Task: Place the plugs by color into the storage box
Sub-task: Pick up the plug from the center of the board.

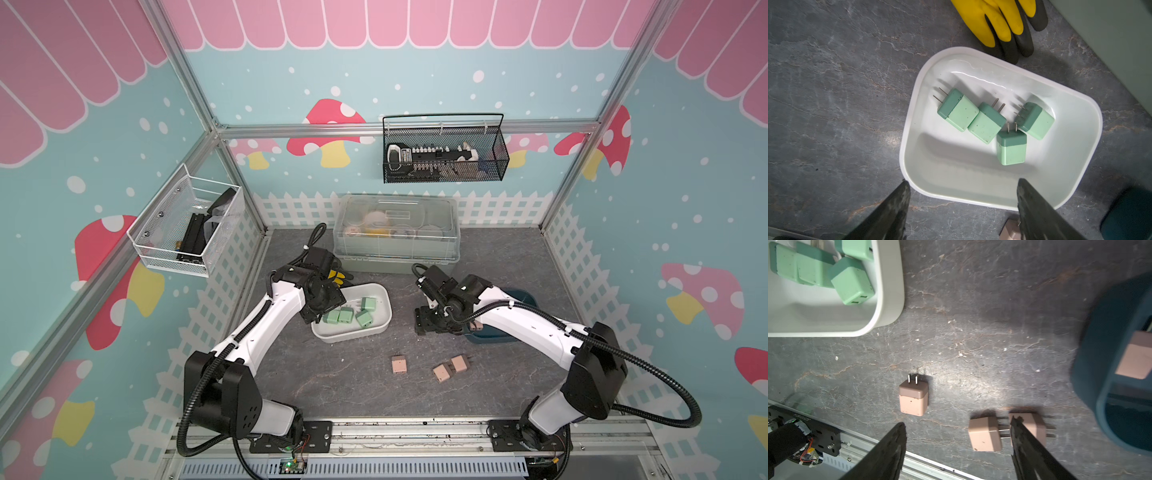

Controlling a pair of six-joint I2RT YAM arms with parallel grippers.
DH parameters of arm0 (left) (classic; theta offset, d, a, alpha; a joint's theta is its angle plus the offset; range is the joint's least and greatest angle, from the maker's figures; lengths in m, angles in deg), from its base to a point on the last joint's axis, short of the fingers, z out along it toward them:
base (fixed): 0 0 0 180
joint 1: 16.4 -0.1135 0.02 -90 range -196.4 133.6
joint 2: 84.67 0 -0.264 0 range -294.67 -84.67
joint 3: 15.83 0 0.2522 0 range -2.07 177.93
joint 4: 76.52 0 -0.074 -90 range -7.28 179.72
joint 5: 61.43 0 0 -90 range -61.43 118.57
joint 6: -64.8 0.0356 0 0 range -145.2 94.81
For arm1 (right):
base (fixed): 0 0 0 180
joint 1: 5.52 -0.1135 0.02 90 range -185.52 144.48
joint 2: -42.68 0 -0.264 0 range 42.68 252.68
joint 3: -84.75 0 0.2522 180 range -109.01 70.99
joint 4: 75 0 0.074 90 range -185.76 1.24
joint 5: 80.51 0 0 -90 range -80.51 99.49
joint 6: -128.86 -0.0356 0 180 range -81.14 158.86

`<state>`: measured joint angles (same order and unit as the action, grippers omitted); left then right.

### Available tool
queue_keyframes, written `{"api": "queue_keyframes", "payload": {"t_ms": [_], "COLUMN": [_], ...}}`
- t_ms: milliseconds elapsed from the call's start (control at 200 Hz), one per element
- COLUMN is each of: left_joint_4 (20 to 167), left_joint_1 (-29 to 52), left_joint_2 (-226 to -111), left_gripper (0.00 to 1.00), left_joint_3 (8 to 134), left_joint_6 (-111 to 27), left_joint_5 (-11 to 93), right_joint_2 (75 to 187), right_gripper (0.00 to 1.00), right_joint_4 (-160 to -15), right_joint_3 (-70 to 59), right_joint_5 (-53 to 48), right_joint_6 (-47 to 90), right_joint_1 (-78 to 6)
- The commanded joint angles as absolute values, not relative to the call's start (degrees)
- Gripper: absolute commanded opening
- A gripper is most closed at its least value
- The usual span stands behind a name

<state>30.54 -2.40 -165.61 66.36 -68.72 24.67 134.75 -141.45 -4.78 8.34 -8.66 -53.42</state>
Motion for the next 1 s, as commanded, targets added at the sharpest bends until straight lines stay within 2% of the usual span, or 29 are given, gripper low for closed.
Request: {"api": "queue_keyframes", "payload": {"t_ms": [0,120,155,220,455,705,785,866,906,996], "left_joint_4": [28.4,29.0,29.2,29.7,30.1,31.4,31.5,31.4,31.4,31.4], "left_joint_1": [-2.7,-3.0,-3.1,-3.2,-2.9,-2.3,-2.3,-2.3,-2.3,-2.4], "left_joint_2": [-161.5,-160.0,-159.7,-159.0,-155.9,-153.0,-152.2,-151.3,-151.0,-150.2], "left_gripper": [0.78,0.8,0.9,0.98,0.98,0.98,0.98,0.99,0.98,0.98], "left_joint_3": [64.6,61.9,61.4,60.4,57.1,52.9,52.0,51.6,51.3,50.8], "left_joint_6": [-66.3,-64.3,-64.0,-63.3,-61.8,-62.1,-62.1,-61.9,-61.8,-61.7], "left_joint_5": [22.8,23.4,23.8,24.4,25.1,25.7,25.6,25.6,25.6,25.3], "right_joint_2": [137.8,142.4,143.8,146.8,156.1,157.0,157.3,157.3,157.1,156.3], "right_gripper": [0.78,0.79,0.8,0.8,0.81,0.79,0.74,0.57,0.55,0.41], "right_joint_4": [-142.0,-140.2,-139.4,-138.2,-136.9,-136.7,-136.3,-134.5,-133.3,-132.0], "right_joint_3": [-6.7,-8.1,-8.5,-9.5,-12.4,-9.9,-9.2,-8.1,-7.2,-5.9], "right_joint_5": [11.6,13.8,13.9,14.4,15.5,17.2,17.7,17.4,17.0,16.7], "right_joint_6": [-18.1,-22.7,-23.9,-25.8,-31.3,-33.6,-33.4,-33.1,-33.1,-33.2], "right_joint_1": [-57.8,-62.2,-63.2,-65.3,-70.5,-71.5,-71.6,-71.6,-71.5,-71.5]}}
